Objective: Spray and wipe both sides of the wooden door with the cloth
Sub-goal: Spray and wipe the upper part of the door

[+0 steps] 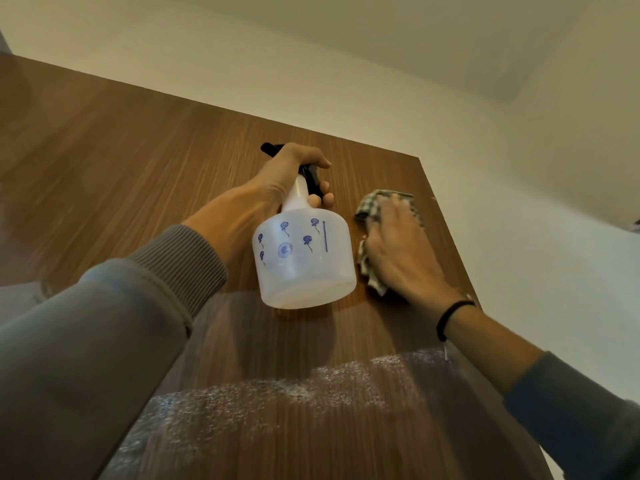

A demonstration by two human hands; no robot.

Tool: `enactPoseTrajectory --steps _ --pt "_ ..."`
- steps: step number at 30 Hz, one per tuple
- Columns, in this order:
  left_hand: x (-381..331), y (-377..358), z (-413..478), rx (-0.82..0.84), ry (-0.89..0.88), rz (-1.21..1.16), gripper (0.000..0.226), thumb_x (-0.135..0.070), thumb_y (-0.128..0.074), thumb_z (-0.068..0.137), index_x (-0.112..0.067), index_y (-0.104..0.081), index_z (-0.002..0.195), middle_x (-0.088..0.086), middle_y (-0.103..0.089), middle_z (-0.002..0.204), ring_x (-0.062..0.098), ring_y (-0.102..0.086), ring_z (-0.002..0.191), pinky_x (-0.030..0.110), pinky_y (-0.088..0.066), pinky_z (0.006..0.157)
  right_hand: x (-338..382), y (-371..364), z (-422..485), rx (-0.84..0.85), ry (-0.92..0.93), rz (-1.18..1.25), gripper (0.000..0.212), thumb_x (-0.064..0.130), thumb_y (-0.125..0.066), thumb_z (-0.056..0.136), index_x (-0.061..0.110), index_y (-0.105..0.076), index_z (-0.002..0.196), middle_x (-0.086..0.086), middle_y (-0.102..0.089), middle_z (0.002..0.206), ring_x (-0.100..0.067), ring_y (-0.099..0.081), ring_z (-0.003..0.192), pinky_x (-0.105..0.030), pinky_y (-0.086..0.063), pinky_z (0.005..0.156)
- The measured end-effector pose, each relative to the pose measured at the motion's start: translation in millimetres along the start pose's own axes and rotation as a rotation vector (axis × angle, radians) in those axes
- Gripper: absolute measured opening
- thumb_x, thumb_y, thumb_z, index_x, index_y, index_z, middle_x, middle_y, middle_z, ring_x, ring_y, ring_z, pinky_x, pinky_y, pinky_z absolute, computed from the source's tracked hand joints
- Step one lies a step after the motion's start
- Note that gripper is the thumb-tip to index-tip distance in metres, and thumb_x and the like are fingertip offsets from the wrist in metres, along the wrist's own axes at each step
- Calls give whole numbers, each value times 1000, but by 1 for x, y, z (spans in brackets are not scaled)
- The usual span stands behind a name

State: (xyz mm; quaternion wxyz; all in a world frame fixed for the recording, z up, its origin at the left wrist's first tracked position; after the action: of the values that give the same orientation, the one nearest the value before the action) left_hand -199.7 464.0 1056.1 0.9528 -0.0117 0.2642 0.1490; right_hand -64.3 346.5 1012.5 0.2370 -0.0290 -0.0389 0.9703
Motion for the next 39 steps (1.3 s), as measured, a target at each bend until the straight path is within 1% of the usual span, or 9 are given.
enactPoseTrajectory --steps 3,8,11,17,25,30,32,35,39 --pt "1 0 -2 -4 1 16 13 -13 -62 87 -7 -51 93 7 -57 64 19 -57 50 17 -41 36 6 1 -13 98 83 100 52 37 -30 110 21 -22 160 0 -14 169 -16 -8 156 -39 -9 127" --pt "3 -1 -6 -5 32 -2 12 -14 -63 87 -8 -53 91 7 -57 64 18 -57 49 17 -42 37 -21 9 19 -37 -70 96 40 36 -35 108 19 -46 142 -2 -43 152 -25 -36 143 -43 -31 116" --pt "2 -5 -10 -9 47 38 14 -13 -63 87 -7 -53 95 7 -57 65 19 -57 49 18 -42 38 -15 3 52 -37 -188 13 43 35 -35 106 11 -46 140 -11 -38 155 -32 -29 146 -49 -26 120" --pt "-5 -9 -21 -12 91 140 16 -13 -62 87 -3 -56 98 7 -59 66 15 -56 43 18 -43 38 32 -8 17 221 283 151 47 32 -38 109 25 -31 155 2 -20 168 -21 -8 156 -45 -11 122" --pt "-37 33 -63 -66 115 202 11 -13 -60 89 -8 -52 82 8 -58 67 14 -55 39 19 -41 37 26 -8 46 52 -153 -27 53 27 -40 103 7 -33 152 -18 -16 166 -37 -8 154 -52 -10 125" --pt "-32 38 -78 -78 119 213 13 -18 -61 88 -7 -57 83 9 -59 69 14 -53 36 19 -43 39 125 -43 9 162 388 44 61 32 -50 104 9 -28 156 -12 -22 166 -30 -8 156 -48 -9 127" --pt "-29 40 -85 -102 128 225 15 -19 -61 89 -7 -57 81 8 -59 67 14 -52 35 19 -43 39 121 -42 4 210 447 104 59 33 -47 105 14 -29 157 -7 -22 167 -25 -7 156 -47 -6 127" --pt "-26 49 -98 -118 131 278 19 -17 -59 91 -7 -53 77 10 -55 68 13 -50 32 18 -41 37 82 -28 16 108 263 106 50 34 -32 109 20 -31 156 -3 -20 167 -23 -12 155 -43 -3 124" --pt "-29 71 -118 -108 122 313 20 -17 -60 92 -9 -54 74 10 -56 71 11 -49 33 19 -41 39 52 -16 43 3 -96 65 46 28 -37 105 10 -41 147 -12 -28 163 -33 -19 152 -52 -18 124"
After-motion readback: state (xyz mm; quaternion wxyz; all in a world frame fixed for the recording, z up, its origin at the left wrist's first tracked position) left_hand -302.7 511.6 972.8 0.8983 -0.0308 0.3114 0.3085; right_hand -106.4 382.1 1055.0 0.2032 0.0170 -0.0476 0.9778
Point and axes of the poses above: each hand's wrist, its own z-axis towards the middle knuckle, its own y-axis out of the back of the hand, x = y × z, the point moved 4 cm from there along z, towards the middle knuckle
